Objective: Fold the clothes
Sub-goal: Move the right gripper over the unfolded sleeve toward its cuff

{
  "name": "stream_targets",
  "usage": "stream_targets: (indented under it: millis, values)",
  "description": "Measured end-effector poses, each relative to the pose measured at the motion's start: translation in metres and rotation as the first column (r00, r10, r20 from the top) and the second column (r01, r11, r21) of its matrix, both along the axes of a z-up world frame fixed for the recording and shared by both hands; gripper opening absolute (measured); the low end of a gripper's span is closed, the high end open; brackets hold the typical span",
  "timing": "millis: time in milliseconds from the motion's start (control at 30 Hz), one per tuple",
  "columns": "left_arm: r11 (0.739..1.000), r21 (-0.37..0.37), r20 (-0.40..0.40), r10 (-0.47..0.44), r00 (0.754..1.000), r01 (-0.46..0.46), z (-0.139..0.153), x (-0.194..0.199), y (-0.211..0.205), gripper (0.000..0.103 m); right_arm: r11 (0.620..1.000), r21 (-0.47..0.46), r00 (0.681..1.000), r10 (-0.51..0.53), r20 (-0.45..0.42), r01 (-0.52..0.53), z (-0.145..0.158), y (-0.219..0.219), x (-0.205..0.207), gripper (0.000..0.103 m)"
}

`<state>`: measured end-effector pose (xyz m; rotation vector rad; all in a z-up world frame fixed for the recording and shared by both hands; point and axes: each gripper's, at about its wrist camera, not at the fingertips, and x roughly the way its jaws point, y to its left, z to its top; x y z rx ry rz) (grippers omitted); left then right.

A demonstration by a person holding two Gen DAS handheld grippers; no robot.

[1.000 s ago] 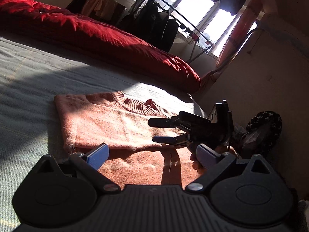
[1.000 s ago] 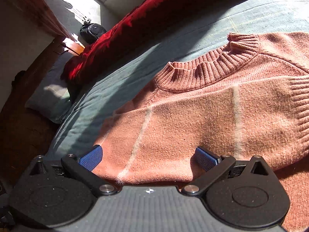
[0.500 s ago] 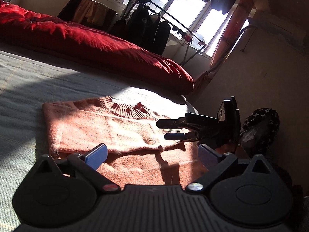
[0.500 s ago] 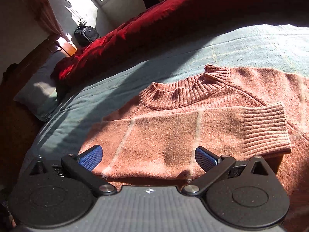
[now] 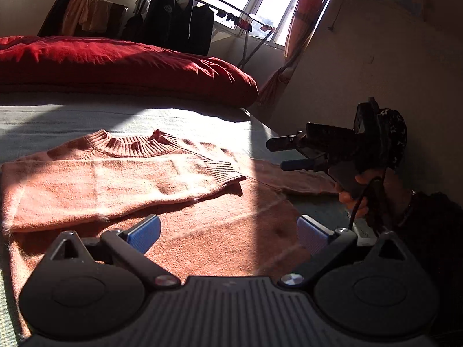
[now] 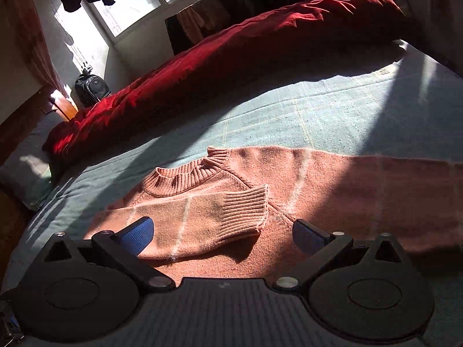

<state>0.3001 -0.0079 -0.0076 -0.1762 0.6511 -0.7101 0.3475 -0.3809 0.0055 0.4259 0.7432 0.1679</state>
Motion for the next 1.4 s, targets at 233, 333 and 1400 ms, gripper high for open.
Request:
stream_targets:
  millis: [233, 333, 1400]
  values:
    - [0.994, 0.099, -0.071, 0.055, 0.996, -0.048, -0.028, 0.018, -0.012, 0.1, 0.983, 0.053, 0.983, -0.176, 0.05, 0.173, -0.011, -0.074, -0.04, 0.103]
    - [0.992, 0.119, -0.092, 0.053, 0.994, -0.042, -0.036, 0.021, -0.018, 0.1, 0.976, 0.132, 0.983, -0.182, 0.037, 0.176, -0.022, -0.084, -0.032, 0.103]
    - [1.0, 0.017, 0.027, 0.007, 1.0, -0.007, -0.041, 0.021, -0.023, 0.098, 0.725, 0.334, 0.784, -0.616, -0.078, 0.603, -0.094, -0.246, -0.112, 0.098]
